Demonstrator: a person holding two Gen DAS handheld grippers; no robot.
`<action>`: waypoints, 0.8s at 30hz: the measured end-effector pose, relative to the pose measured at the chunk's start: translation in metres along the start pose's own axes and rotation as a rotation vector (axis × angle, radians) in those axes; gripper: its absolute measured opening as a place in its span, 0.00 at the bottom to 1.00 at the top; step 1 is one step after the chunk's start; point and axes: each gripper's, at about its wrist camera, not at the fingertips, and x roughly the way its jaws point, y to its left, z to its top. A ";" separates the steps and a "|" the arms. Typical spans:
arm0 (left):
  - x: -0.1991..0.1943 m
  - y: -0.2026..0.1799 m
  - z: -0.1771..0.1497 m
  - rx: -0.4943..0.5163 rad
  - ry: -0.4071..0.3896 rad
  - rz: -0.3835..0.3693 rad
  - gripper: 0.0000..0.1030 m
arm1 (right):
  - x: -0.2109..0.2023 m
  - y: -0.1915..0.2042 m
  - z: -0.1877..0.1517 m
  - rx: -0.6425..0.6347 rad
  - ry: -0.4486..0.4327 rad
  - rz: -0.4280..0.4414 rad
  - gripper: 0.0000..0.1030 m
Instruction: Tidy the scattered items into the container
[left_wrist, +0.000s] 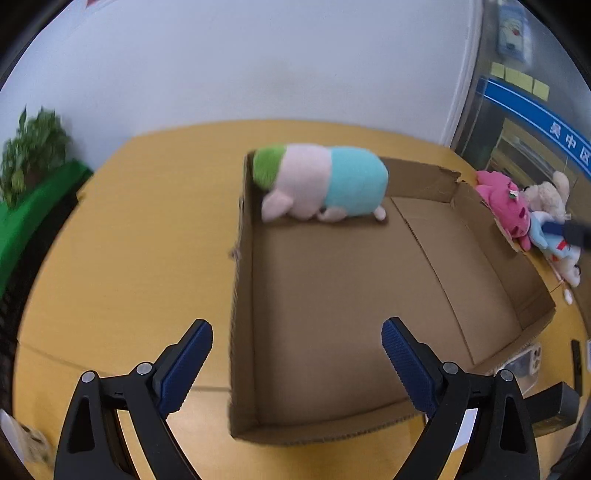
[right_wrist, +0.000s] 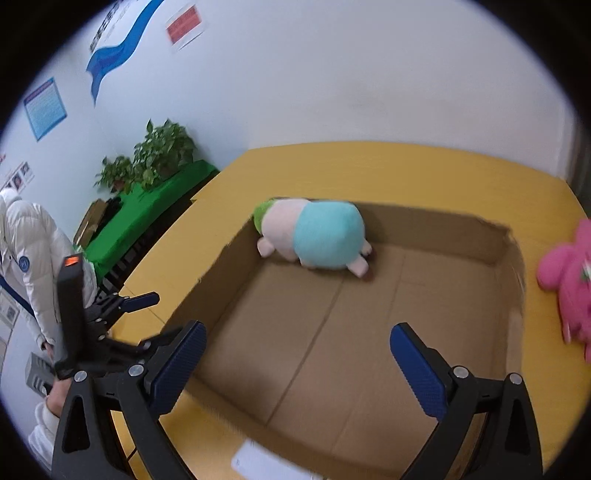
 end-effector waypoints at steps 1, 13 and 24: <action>0.003 0.000 -0.005 -0.011 0.011 -0.005 0.91 | 0.002 -0.003 -0.013 0.025 0.021 -0.014 0.97; 0.024 0.022 -0.042 -0.168 0.122 -0.090 0.90 | 0.061 0.033 -0.087 -0.004 0.158 -0.236 0.97; -0.024 0.020 -0.040 -0.118 0.030 -0.083 0.89 | -0.018 0.049 -0.092 -0.055 -0.012 -0.105 0.97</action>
